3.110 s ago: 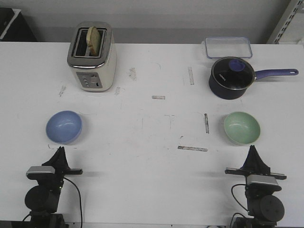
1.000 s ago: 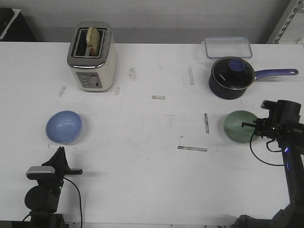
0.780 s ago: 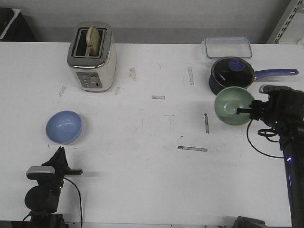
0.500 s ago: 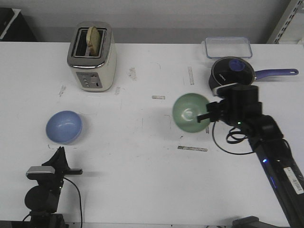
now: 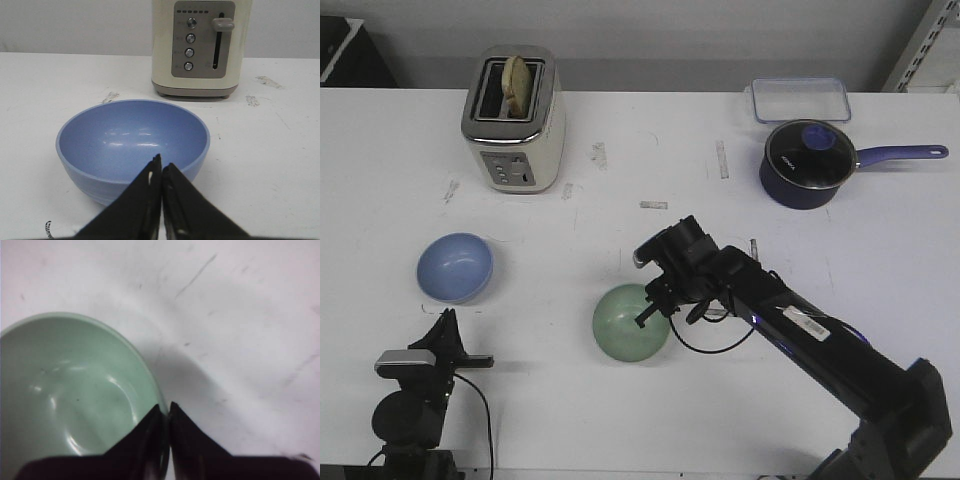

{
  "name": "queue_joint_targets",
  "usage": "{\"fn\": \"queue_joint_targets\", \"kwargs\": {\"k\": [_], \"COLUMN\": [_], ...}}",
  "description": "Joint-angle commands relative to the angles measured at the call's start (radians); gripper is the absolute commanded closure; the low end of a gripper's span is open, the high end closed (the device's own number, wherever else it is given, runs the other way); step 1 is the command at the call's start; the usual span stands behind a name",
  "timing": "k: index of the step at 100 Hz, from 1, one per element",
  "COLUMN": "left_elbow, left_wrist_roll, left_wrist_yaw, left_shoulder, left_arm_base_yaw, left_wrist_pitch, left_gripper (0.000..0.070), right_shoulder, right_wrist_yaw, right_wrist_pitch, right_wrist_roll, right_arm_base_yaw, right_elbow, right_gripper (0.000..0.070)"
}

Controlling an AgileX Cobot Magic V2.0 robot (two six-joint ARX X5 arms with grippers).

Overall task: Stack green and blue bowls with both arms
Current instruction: 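Carry the green bowl toward the table center and set it down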

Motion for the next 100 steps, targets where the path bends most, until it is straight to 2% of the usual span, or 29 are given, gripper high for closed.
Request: {"fn": "queue_joint_targets", "kwargs": {"k": [1, 26, 31, 36, 46, 53, 77, 84, 89, 100], "left_elbow": [-0.021, -0.021, -0.021, -0.021, -0.021, -0.021, -0.021, -0.021, -0.021, -0.021], "left_wrist_roll": [-0.005, -0.005, -0.005, -0.005, -0.005, -0.005, -0.005, -0.005, -0.005, -0.005], "left_wrist_yaw": [0.0, 0.0, 0.0, 0.0, 0.0, 0.0, 0.0, 0.0, 0.0, 0.0], "left_shoulder": [-0.002, -0.002, -0.002, -0.002, -0.002, -0.002, -0.002, -0.002, -0.002, -0.002], "left_arm_base_yaw": [0.0, 0.0, 0.0, 0.0, 0.0, 0.0, 0.0, 0.0, 0.0, 0.0], "left_wrist_pitch": [0.012, 0.012, 0.012, 0.012, 0.012, 0.012, 0.011, 0.013, 0.014, 0.013], "left_gripper": [0.0698, 0.0698, 0.0698, 0.0698, 0.0698, 0.0697, 0.0697, 0.0697, 0.0697, 0.0697], "right_shoulder": [0.041, 0.076, 0.076, 0.074, 0.071, 0.064, -0.025, -0.069, -0.109, -0.19], "right_wrist_yaw": [-0.006, -0.004, -0.004, -0.005, -0.005, -0.007, -0.004, -0.003, -0.002, 0.015], "right_wrist_pitch": [0.01, 0.01, 0.008, 0.002, -0.013, -0.013, -0.011, -0.006, -0.003, -0.013], "right_wrist_roll": [-0.024, -0.024, -0.024, -0.024, -0.025, -0.024, -0.041, -0.042, -0.042, -0.042], "right_arm_base_yaw": [0.011, 0.011, 0.011, 0.011, 0.011, 0.009, -0.016, -0.039, -0.066, -0.14], "right_elbow": [0.01, 0.01, 0.01, 0.01, 0.011, 0.013, 0.055, 0.068, 0.069, 0.069], "right_gripper": [0.07, 0.07, 0.0679, 0.0601, 0.0333, 0.0271, 0.0272, 0.0297, 0.0358, 0.0578]}}
